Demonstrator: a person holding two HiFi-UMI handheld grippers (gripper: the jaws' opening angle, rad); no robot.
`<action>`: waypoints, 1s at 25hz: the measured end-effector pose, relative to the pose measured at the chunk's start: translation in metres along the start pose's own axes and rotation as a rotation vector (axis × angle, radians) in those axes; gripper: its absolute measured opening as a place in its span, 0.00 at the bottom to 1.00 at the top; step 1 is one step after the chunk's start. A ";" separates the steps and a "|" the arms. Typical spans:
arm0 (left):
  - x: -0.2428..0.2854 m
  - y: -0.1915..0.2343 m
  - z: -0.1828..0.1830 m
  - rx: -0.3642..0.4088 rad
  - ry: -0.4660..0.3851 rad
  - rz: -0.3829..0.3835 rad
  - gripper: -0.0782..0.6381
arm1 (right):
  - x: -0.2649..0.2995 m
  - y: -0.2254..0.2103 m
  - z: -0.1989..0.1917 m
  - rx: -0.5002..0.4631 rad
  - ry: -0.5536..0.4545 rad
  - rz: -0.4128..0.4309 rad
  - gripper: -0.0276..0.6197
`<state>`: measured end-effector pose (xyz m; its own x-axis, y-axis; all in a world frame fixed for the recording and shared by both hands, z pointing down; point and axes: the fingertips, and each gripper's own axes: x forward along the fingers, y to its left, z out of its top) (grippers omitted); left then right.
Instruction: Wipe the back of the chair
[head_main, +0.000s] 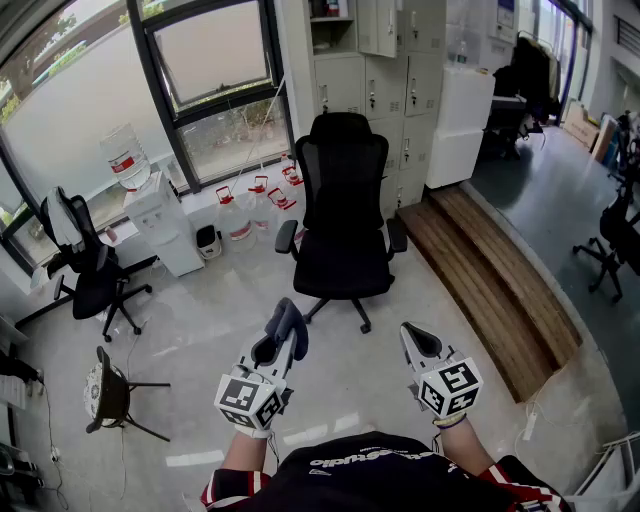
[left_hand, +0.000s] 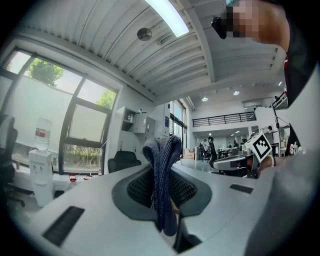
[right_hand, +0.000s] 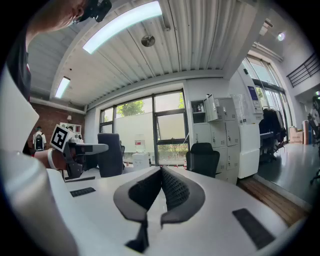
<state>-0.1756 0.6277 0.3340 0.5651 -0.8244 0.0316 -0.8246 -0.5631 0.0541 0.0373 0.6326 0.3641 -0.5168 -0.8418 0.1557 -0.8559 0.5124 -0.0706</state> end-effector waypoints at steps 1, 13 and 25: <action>0.005 0.001 0.000 0.001 0.001 0.001 0.19 | 0.003 -0.003 -0.001 -0.001 0.003 0.003 0.06; 0.050 0.000 0.002 0.009 -0.004 -0.003 0.19 | 0.023 -0.041 -0.002 -0.002 0.015 0.022 0.06; 0.090 -0.015 0.005 -0.020 -0.007 0.010 0.19 | 0.039 -0.077 -0.009 0.036 0.043 0.129 0.07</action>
<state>-0.1125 0.5614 0.3313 0.5566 -0.8304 0.0257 -0.8294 -0.5537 0.0739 0.0832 0.5622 0.3846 -0.6216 -0.7611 0.1854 -0.7832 0.6084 -0.1283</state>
